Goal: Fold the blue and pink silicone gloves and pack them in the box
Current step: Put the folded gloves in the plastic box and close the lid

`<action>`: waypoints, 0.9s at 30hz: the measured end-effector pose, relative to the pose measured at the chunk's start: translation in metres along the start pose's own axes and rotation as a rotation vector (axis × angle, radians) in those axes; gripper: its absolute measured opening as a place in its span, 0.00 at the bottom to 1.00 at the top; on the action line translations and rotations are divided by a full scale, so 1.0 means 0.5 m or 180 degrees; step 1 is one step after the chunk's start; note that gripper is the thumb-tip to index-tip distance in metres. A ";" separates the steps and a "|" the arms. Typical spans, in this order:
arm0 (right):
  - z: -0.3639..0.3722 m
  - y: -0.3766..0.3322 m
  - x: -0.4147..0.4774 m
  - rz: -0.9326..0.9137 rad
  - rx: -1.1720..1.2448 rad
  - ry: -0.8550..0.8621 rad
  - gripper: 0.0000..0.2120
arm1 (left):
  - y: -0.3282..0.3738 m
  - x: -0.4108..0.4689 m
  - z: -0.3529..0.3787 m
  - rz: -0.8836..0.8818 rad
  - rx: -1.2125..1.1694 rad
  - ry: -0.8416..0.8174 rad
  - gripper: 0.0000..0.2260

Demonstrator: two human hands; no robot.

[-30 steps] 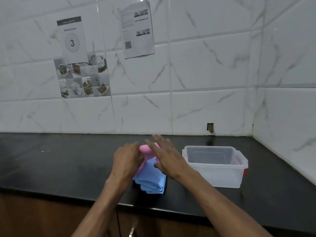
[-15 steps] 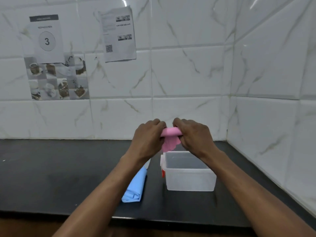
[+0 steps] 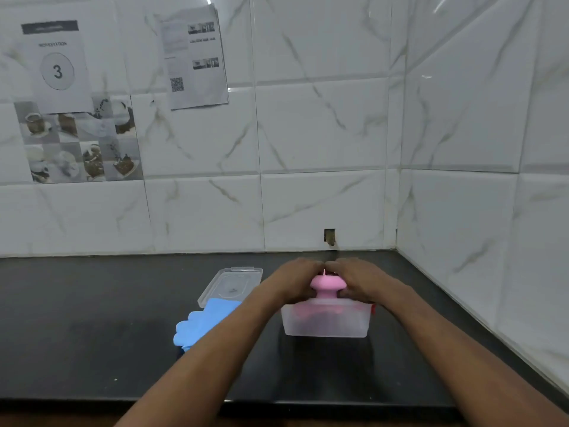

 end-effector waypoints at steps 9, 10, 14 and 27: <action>0.023 0.010 0.035 0.0089 0.0168 -0.1036 0.29 | -0.033 0.056 0.035 -0.0476 0.0193 -0.1562 0.22; 0.023 0.011 0.036 0.0078 0.0200 -0.1118 0.29 | -0.034 0.058 0.038 -0.0488 0.0212 -0.1688 0.23; 0.036 0.019 0.040 0.0105 0.0253 -0.1373 0.32 | -0.033 0.061 0.051 -0.0234 0.0395 -0.1556 0.20; 0.034 0.007 0.050 0.0162 0.0549 -0.2119 0.28 | -0.048 0.040 0.026 -0.0962 -0.0835 -0.2184 0.22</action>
Point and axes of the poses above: each hand's wrist, its own x-axis towards the middle knuckle, its own z-axis out of the palm, y = z × x, the point moved 4 cm from there along x, towards the middle knuckle, and after that the axes turned 6 degrees about -x, right-handed, at the moved point
